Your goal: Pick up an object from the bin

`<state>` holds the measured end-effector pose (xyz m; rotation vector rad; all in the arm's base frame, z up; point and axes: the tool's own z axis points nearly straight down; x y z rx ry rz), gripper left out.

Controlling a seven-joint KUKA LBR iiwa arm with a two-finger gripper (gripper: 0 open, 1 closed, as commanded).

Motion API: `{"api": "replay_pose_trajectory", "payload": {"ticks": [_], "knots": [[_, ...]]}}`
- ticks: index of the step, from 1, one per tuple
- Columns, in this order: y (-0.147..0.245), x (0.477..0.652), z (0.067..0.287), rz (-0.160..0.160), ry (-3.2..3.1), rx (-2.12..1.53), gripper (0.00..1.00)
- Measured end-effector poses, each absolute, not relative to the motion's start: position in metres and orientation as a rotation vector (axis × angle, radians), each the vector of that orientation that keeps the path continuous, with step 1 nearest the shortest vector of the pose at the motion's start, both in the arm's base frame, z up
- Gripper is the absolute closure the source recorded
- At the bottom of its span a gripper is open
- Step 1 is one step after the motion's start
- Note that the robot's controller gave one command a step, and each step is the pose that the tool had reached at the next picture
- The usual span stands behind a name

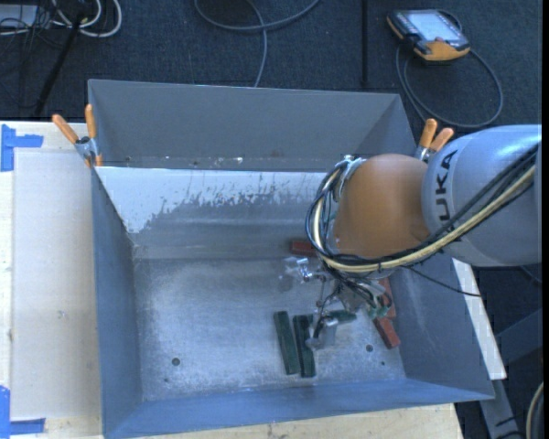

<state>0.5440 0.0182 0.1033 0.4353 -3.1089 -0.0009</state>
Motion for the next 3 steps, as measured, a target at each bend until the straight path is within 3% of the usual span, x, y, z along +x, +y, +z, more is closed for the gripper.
{"api": "replay_pose_trajectory", "payload": {"ticks": [1, 2, 3], "knots": [[0.027, 0.539, 0.085, 0.0, -2.996, 0.94, 0.0], [-0.041, 0.569, 0.069, -0.002, -2.932, 1.128, 1.0], [-0.041, 0.569, 0.069, -0.003, -2.933, 1.127, 1.0]]}}
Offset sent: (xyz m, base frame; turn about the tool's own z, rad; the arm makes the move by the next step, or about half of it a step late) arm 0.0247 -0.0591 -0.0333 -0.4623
